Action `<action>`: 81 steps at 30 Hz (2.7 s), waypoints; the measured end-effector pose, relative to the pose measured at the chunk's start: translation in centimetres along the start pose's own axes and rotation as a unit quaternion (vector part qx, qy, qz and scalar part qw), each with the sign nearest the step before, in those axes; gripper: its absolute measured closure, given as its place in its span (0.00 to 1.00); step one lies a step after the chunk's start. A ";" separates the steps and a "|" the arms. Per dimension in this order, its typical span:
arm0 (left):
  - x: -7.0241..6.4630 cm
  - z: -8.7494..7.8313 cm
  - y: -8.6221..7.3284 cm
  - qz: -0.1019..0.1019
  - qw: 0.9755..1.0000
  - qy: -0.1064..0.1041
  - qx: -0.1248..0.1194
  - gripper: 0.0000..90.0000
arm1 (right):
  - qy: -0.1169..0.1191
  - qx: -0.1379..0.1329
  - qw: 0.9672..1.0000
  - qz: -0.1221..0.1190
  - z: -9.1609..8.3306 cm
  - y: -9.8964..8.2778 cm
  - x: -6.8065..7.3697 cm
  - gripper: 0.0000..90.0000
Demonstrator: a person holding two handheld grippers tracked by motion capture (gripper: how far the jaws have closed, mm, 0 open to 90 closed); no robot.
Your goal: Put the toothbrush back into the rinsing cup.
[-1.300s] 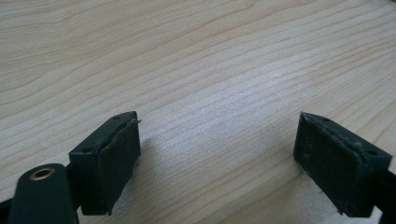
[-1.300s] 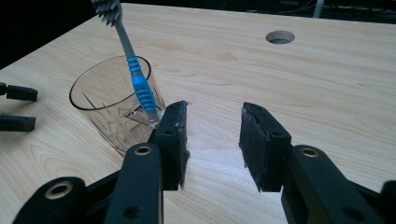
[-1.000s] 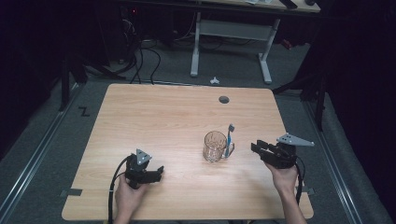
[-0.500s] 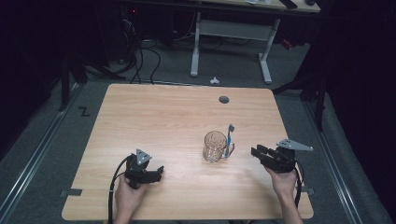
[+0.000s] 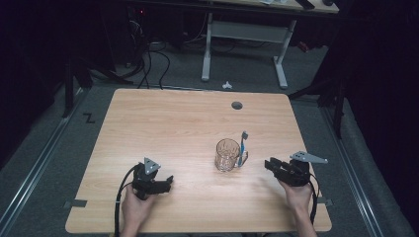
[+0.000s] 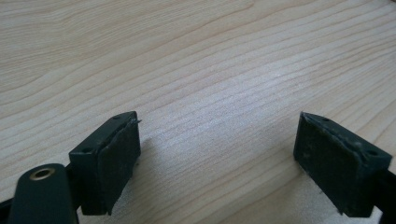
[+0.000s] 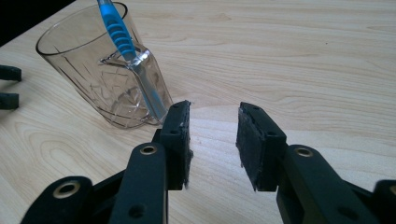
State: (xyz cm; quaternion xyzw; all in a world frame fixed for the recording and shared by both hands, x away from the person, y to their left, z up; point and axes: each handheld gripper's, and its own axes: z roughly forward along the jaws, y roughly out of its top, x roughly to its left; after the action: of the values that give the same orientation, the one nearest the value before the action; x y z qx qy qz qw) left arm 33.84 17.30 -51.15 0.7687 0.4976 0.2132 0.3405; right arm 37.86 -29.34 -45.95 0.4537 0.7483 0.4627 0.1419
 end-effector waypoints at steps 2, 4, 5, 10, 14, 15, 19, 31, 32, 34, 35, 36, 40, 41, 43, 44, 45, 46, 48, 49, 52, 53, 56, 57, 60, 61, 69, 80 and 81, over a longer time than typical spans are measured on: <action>0.0 0.0 0.0 0.000 1.000 0.000 0.000 0.17 | -0.001 0.000 1.000 -0.002 0.0 0.0 0.0 0.72; 0.0 0.0 0.0 0.000 1.000 0.000 0.000 0.17 | -0.003 0.004 1.000 -0.004 0.2 -0.1 0.2 0.72; 0.0 0.0 0.0 0.000 1.000 0.000 0.000 0.17 | -0.003 0.004 1.000 -0.004 0.2 -0.1 0.2 0.72; 0.0 0.0 0.0 0.000 1.000 0.000 0.000 0.17 | -0.006 0.010 1.000 -0.002 0.5 -0.7 0.1 0.72; 0.0 0.0 0.0 0.000 1.000 0.000 0.000 0.17 | -0.009 0.013 1.000 -0.005 0.8 -1.0 0.2 0.72; 0.0 0.0 0.0 0.000 1.000 0.000 0.000 0.17 | -0.010 0.016 1.000 -0.005 0.9 -1.1 0.2 0.72; 0.0 0.0 0.0 0.000 1.000 0.000 0.000 0.17 | -0.014 0.025 1.000 -0.008 1.3 -1.5 0.3 0.72; 0.0 0.0 0.0 0.000 1.000 0.000 0.000 0.17 | -0.021 0.043 0.999 -0.011 2.5 -2.4 0.5 0.72; 0.0 0.0 0.0 0.000 1.000 0.000 0.000 0.17 | -0.022 0.044 0.999 -0.014 2.6 -2.5 0.5 0.72; 0.0 0.0 0.0 0.000 1.000 0.000 0.000 0.17 | -0.026 0.048 0.998 -0.020 2.9 -2.6 0.6 0.72; 0.0 0.0 0.0 0.000 1.000 0.000 0.000 0.17 | -0.026 0.048 0.998 -0.020 2.9 -2.6 0.6 0.72; 0.0 0.0 0.0 0.000 1.000 0.000 0.000 0.17 | -0.026 0.049 0.998 -0.019 2.9 -2.6 0.6 0.72; 0.0 0.0 0.0 0.000 1.000 0.000 0.000 0.17 | -0.029 0.052 0.998 -0.020 3.1 -2.8 0.7 0.72; 0.0 0.0 0.0 0.000 1.000 0.000 0.000 0.17 | -0.030 0.052 0.998 -0.024 3.2 -2.9 0.7 0.72; 0.0 0.0 0.0 0.000 1.000 0.000 0.000 0.17 | -0.033 0.056 0.998 -0.025 3.4 -3.0 0.8 0.71; 0.0 0.0 0.0 0.000 1.000 0.000 0.000 0.17 | -0.036 0.058 0.997 -0.031 3.4 -3.1 0.8 0.71; 0.0 0.0 0.0 0.000 1.000 0.000 0.000 0.17 | -0.037 0.059 0.997 -0.031 3.5 -3.1 0.9 0.71; 0.0 0.0 0.0 0.000 1.000 0.000 0.000 0.17 | -0.037 0.058 0.997 -0.033 3.6 -3.1 0.9 0.71; 0.0 0.0 0.0 0.000 1.000 0.000 0.000 0.17 | -0.037 0.059 0.997 -0.033 3.6 -3.1 1.0 0.71; 0.0 0.0 0.0 0.000 1.000 0.000 0.000 0.17 | -0.038 0.060 0.997 -0.034 3.7 -3.1 1.0 0.71; 0.0 0.0 0.0 0.000 1.000 0.000 0.000 0.17 | -0.042 0.066 0.996 -0.042 3.8 -3.3 1.3 0.71; 0.0 0.0 0.0 0.000 1.000 0.000 0.000 0.17 | -0.042 0.066 0.996 -0.042 3.8 -3.3 1.3 0.71; 0.0 0.0 0.0 0.000 1.000 0.000 0.000 0.17 | -0.042 0.065 0.996 -0.044 3.9 -3.3 1.3 0.70; 0.0 0.0 0.0 0.000 1.000 0.000 0.000 0.17 | -0.042 0.065 0.996 -0.044 3.9 -3.3 1.3 0.70; 0.0 0.0 0.0 0.000 1.000 0.000 0.000 0.17 | -0.048 0.072 0.995 -0.056 3.9 -3.3 1.6 0.68; 0.0 0.0 0.0 0.000 1.000 0.000 0.000 0.17 | -0.048 0.072 0.995 -0.056 3.9 -3.3 1.6 0.68; 0.0 0.0 0.0 0.001 1.000 0.000 0.000 0.17 | -0.062 0.082 0.990 -0.096 4.2 -3.4 2.6 0.55; 0.0 0.0 0.0 0.000 1.000 0.000 0.000 0.17 | -0.066 0.085 0.990 -0.091 4.2 -3.5 2.9 0.47; 0.0 0.0 0.0 0.001 1.000 0.000 0.000 0.17 | -0.068 0.085 0.990 -0.091 4.2 -3.5 2.9 0.46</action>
State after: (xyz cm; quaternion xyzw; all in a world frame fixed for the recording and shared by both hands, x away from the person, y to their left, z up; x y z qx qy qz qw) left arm 33.80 17.31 -51.15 0.7692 0.4972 0.2131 0.3403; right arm 36.99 -25.14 -50.48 0.4249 0.8113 0.3510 0.1950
